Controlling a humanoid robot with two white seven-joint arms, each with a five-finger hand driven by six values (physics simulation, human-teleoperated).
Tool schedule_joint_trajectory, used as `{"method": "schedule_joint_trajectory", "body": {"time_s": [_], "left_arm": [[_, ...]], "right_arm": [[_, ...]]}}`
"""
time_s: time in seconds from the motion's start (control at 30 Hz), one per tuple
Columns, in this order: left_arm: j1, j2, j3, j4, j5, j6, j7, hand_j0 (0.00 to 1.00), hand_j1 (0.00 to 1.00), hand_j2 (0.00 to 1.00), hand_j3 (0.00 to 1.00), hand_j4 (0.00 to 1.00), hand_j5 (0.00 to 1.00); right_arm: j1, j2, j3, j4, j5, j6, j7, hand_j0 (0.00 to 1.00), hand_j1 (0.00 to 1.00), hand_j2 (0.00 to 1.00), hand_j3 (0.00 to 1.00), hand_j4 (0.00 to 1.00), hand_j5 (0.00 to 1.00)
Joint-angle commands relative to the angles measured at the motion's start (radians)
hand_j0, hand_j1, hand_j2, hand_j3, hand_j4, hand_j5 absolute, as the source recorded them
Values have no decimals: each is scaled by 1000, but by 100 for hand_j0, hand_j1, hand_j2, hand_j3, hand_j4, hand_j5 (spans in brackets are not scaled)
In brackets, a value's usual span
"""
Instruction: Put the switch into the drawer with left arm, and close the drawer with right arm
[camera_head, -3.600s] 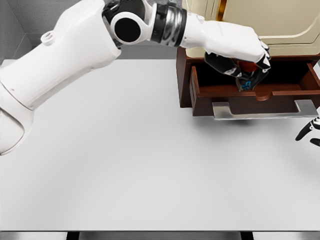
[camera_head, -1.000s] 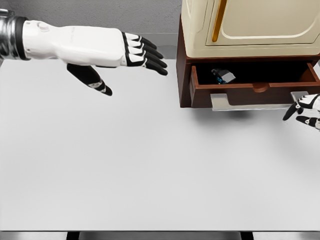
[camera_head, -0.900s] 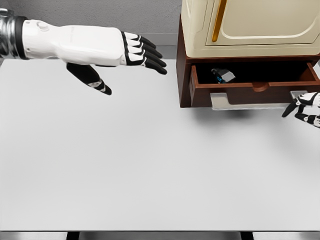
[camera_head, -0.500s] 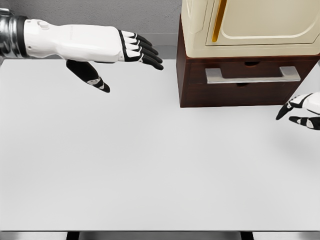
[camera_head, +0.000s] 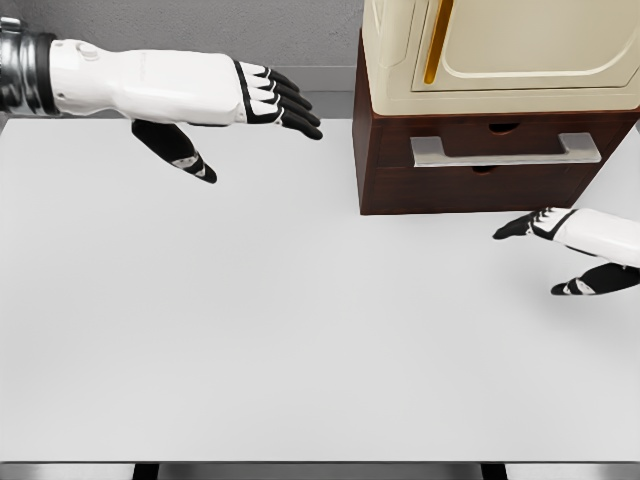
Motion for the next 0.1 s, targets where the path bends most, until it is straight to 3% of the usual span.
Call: {"method": "schedule_joint_trajectory", "body": {"time_s": [0.0,0.07], "left_arm": [[0,2,0,1,6,3,0,100,100,100,100,100,100],[0,2,0,1,3,3,0,100,100,100,100,100,100]], "right_arm": [[0,-2,3,-3,-7,3,0,100,100,100,100,100,100],[0,-2,3,-3,-9,3,0,100,100,100,100,100,100]]}}
